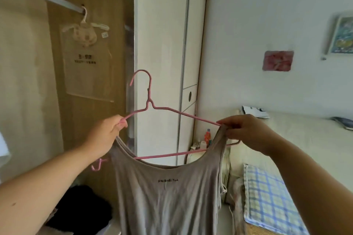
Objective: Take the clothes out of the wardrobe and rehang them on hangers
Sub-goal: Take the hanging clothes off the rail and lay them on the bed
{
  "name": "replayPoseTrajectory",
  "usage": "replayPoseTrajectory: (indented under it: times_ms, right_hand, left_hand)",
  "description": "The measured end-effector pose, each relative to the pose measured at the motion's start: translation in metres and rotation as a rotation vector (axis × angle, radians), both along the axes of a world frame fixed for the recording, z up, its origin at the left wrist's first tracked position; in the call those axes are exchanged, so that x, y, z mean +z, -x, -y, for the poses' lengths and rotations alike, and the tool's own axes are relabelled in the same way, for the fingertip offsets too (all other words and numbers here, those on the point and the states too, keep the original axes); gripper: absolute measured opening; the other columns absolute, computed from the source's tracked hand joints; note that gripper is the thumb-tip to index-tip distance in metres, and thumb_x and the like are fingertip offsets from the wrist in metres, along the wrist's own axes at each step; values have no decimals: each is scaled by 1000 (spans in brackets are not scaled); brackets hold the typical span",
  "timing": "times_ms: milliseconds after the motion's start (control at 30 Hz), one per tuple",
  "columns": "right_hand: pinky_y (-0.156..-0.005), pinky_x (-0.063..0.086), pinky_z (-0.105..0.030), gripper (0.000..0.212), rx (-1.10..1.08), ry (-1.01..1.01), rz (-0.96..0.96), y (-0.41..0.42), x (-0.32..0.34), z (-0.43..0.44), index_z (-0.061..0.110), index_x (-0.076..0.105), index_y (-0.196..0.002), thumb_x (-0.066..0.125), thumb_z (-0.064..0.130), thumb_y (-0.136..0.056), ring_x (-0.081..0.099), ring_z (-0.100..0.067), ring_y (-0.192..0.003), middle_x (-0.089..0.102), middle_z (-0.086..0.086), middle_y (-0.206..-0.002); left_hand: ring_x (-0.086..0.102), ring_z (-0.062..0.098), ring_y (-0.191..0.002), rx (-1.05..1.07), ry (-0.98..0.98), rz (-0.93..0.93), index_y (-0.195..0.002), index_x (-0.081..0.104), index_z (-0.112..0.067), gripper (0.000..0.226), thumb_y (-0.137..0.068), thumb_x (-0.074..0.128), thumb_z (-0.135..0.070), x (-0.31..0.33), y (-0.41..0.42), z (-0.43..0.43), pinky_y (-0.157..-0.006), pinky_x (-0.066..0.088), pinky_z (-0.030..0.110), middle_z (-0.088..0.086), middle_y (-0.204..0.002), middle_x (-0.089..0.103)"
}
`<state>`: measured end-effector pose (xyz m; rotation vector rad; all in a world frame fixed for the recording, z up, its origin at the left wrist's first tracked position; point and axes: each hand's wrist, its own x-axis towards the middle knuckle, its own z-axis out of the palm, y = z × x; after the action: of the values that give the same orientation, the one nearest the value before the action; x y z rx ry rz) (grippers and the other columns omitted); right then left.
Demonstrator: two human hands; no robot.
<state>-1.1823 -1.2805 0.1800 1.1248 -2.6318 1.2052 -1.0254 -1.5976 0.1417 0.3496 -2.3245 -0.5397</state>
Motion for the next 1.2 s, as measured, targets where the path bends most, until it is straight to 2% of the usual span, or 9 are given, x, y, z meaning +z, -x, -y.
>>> replayPoseTrajectory:
  times_ms: [200,367,500,567,667,833,900,1000,1200]
  right_hand:
    - [-69,39,-6,35,-150,-48,-140,-60,-2,-24,29,73,-101,67,3,-79,58,15,-68,67,26,-71]
    - [-76,49,-25,26,-330,-70,-113,-128,-22,-40,28,73,-100,67,12,-81,66,-13,-83,71,10,-83]
    - [-74,49,-30,17,-493,-30,-70,-189,-62,-63,28,74,-90,64,14,-85,66,-21,-86,72,1,-86]
    - [-74,49,-33,16,-551,54,-26,-224,-86,-71,22,74,-90,64,11,-85,66,-23,-81,72,-2,-83]
    - [-70,45,-22,21,-624,145,80,-277,-128,-87,24,71,-82,65,4,-83,60,-2,-68,68,5,-74]
    - [-65,41,-13,21,-775,216,237,-367,-188,-123,23,72,-83,65,3,-82,55,9,-59,64,14,-67]
    - [-65,42,-16,22,-868,255,285,-404,-205,-142,25,71,-80,65,4,-83,54,7,-56,62,15,-63]
    - [-73,48,-34,29,-1027,297,356,-464,-229,-180,33,70,-73,65,7,-84,57,-10,-68,66,7,-69]
    - [-73,47,-30,40,-1312,319,400,-576,-259,-261,39,74,-66,66,3,-83,62,-12,-70,70,11,-66]
  left_hand:
    - [53,11,-75,-198,-25,-7,-95,60,-22,17,-99,44,-16,-11,0,-29,-58,35,19,-9,-85,60]
    - [52,13,-60,-297,41,11,-89,59,-30,17,-98,46,-24,-22,-23,-47,-52,33,25,-13,-65,53]
    - [58,19,-67,-404,59,27,-86,60,-31,17,-98,47,-31,-40,-46,-56,-64,50,37,-6,-70,60]
    - [56,19,-70,-417,122,33,-88,61,-22,19,-97,48,-33,-47,-59,-70,-62,46,34,-4,-74,61]
    - [52,18,-73,-489,186,39,-92,63,-25,14,-95,52,-33,-64,-77,-93,-57,31,30,-7,-75,53]
    - [57,20,-82,-694,189,137,-96,69,-24,16,-93,56,-32,-104,-102,-145,-65,37,31,-4,-82,61]
    - [54,19,-76,-791,214,160,-93,69,-21,17,-93,56,-31,-117,-112,-176,-62,32,30,-5,-75,57]
    - [56,19,-76,-981,207,230,-91,69,-21,17,-92,57,-34,-142,-128,-233,-62,36,32,-6,-77,60]
    - [56,15,-79,-1295,228,379,-100,68,-22,18,-96,51,-30,-194,-173,-364,-60,33,26,-5,-84,61]
